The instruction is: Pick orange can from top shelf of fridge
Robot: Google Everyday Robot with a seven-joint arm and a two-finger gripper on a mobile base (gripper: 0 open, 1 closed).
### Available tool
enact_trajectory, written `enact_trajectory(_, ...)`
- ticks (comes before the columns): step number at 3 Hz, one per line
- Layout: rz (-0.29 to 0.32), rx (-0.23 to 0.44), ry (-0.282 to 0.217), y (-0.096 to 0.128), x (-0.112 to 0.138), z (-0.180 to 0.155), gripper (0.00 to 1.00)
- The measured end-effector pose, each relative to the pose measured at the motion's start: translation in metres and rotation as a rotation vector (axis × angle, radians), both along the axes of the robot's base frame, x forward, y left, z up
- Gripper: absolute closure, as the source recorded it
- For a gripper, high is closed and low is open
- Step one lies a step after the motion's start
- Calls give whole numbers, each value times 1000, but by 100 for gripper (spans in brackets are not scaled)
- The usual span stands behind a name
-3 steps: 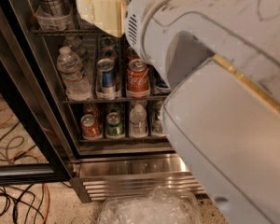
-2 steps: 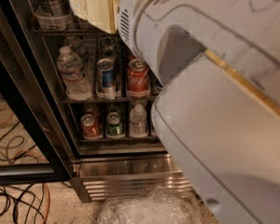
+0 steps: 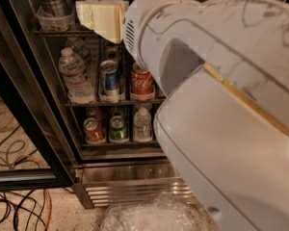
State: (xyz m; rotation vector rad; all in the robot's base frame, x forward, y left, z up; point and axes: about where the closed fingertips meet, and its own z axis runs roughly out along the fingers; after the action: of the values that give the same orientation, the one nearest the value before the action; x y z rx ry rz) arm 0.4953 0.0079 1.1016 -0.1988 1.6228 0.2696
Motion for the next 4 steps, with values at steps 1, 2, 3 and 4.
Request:
enact_trajectory(1,-29,34,90,-7,7,-39,0)
enact_trajectory(2,-60,56,119,-14,17,-57,0)
enact_trajectory(3,-89,55,124,-15,35,-68,0)
enact_trajectory(4,-96,-4,135,-2,63,-102,0)
